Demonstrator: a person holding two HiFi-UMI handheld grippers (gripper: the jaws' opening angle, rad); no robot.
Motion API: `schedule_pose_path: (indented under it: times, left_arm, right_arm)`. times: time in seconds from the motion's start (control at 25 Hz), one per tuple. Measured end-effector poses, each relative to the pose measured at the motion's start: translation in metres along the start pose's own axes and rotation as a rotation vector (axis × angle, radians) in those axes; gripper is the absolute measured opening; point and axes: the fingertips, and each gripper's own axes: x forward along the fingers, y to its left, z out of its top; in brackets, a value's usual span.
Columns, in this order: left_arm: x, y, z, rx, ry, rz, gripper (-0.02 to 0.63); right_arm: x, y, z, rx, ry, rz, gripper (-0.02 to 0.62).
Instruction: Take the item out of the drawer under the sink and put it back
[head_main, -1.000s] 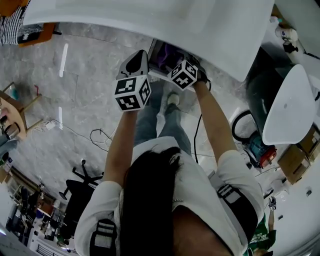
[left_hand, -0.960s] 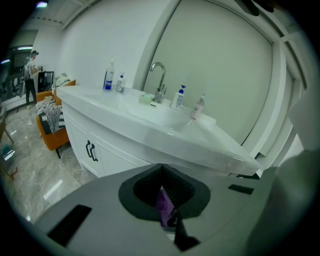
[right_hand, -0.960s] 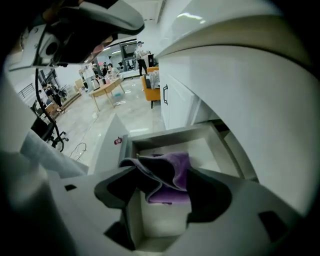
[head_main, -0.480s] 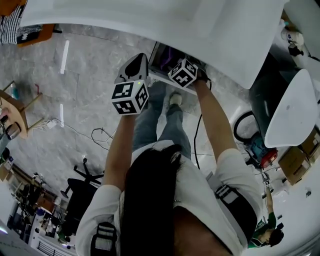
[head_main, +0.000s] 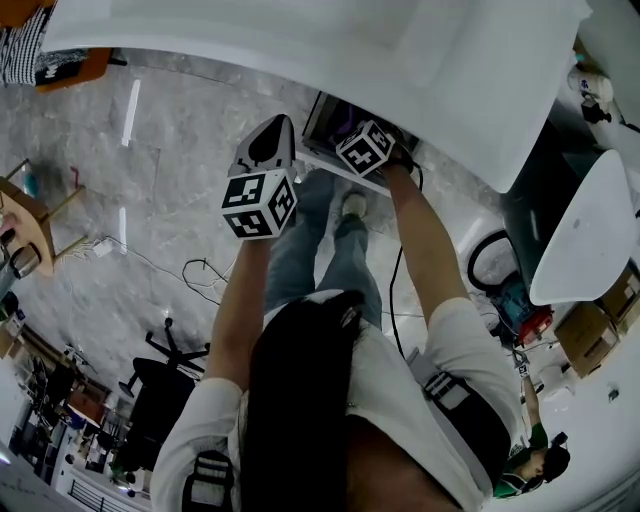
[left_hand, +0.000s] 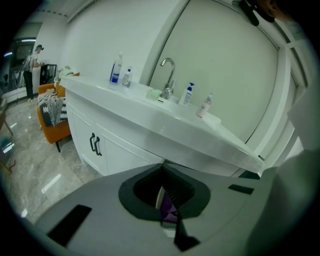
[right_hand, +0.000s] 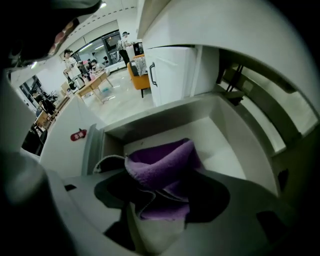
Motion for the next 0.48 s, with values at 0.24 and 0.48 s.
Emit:
schedule_pose_path:
  times: [0.24,0.48]
  left_arm:
    - [-0.003,0.013,0.003,-0.003,-0.007,0.023,0.003]
    - [-0.005,0.016,0.002,-0.002,-0.006,0.026,0.003]
  right_arm:
    - [0.005,-0.002,0.002,0.037,0.013,-0.027,0.294]
    - [0.003,-0.011,0.005,0.125,-0.016,-0.062,0.098]
